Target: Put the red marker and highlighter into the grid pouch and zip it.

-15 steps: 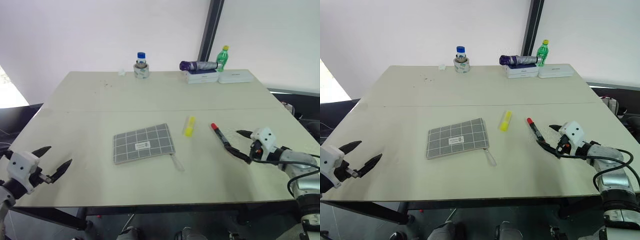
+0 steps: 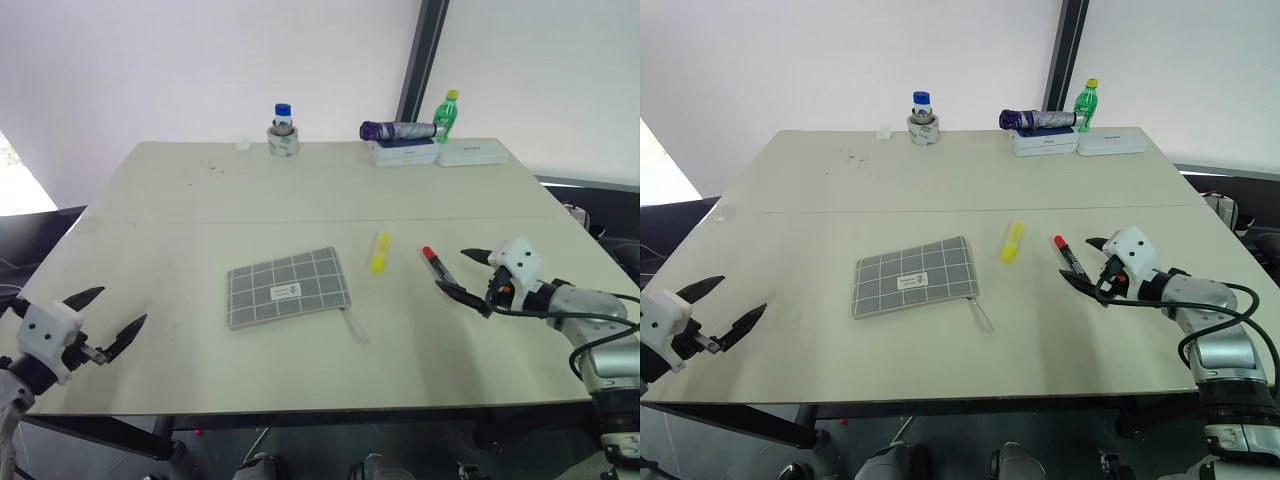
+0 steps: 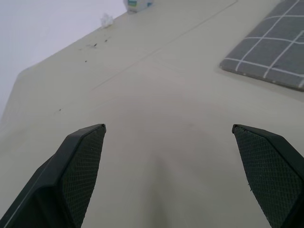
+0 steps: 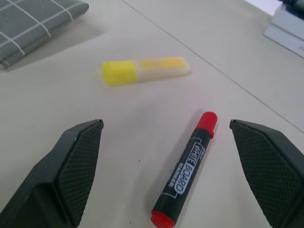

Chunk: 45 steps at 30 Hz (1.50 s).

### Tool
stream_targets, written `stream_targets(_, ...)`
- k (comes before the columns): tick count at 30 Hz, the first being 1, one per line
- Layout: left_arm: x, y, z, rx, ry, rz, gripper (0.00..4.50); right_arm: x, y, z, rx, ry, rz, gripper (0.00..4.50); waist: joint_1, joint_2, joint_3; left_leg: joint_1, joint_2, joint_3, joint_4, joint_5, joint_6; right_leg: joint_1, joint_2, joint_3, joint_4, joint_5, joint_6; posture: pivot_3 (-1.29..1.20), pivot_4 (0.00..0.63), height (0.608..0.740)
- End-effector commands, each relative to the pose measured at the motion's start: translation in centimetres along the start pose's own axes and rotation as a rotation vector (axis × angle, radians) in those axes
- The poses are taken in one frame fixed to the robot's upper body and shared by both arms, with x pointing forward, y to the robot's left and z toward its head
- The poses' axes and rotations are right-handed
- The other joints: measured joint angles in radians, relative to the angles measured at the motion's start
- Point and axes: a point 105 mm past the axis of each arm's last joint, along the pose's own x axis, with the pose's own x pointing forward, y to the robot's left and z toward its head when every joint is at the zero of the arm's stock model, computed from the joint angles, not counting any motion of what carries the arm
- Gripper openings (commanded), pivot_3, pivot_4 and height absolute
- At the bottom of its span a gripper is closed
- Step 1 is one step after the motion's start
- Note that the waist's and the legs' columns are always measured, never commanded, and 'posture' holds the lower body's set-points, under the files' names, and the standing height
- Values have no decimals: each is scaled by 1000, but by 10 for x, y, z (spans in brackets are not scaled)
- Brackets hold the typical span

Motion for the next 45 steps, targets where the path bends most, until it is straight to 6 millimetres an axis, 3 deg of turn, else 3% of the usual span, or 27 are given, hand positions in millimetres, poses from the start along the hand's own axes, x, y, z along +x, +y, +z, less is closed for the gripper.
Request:
stream_targets(1, 1, -1, 6, 62, -26, -5, 4500, 1, -5, 12, -19, -48, -8, 4428, 0, 0, 0, 0, 0, 0, 0, 0, 0, 0, 0, 0, 0, 0, 0, 0, 150, 740)
stream_targets(13, 31, -7, 20, 303, -80, -106, 4500, 18, 6, 5, 50, -124, 48, 4428, 1, 0, 0, 0, 0, 1, 0, 0, 1, 0, 1, 0, 0, 0, 0, 0, 150, 740)
stream_targets(16, 39, -14, 21, 421, -100, -152, 4500, 30, 17, 8, 30, -148, 75, 3024, -1, 0, 0, 0, 0, 1, 0, 0, 1, 0, 1, 0, 0, 0, 0, 0, 150, 740)
stream_targets(21, 52, -23, 25, 573, -146, -220, 4500, 70, 33, 23, -68, -199, 43, 306, -7, 0, 0, 0, 2, 1, 0, 1, 0, 0, 4, -1, 0, 0, 1, 0, 150, 740)
stream_targets(22, 54, -27, 25, 600, -152, -247, 4500, 79, 34, 24, -84, -195, 26, 109, -7, 1, 0, 0, 2, 1, 0, 1, -1, 0, 4, -1, 0, 0, 1, 0, 150, 740)
stream_targets(29, 66, -45, 18, 786, -199, -345, 4500, 128, 39, 26, -186, -150, -45, 109, -3, 1, 1, -1, 2, 5, 0, 5, -6, -2, 6, 0, 0, 0, 1, 0, 150, 740)
stream_targets(35, 71, -56, 13, 926, -247, -402, 4500, 164, 69, 33, -298, -134, -18, 109, -6, 2, 1, -1, 3, 8, -1, 6, -7, -4, 6, 1, 2, 0, 1, 0, 150, 740)
stream_targets(40, 74, -72, 9, 966, -292, -460, 4500, 177, 73, 33, -333, -103, -46, 109, -3, 2, 1, -1, 3, 15, -2, 6, -8, -6, 6, 4, 3, 0, 1, 0, 150, 740)
stream_targets(45, 78, -75, 4, 984, -290, -475, 4500, 185, 84, 37, -370, -106, -15, 109, -5, 2, 1, 0, 3, 19, -2, 6, -8, -8, 5, 7, 6, 0, 1, 0, 150, 740)
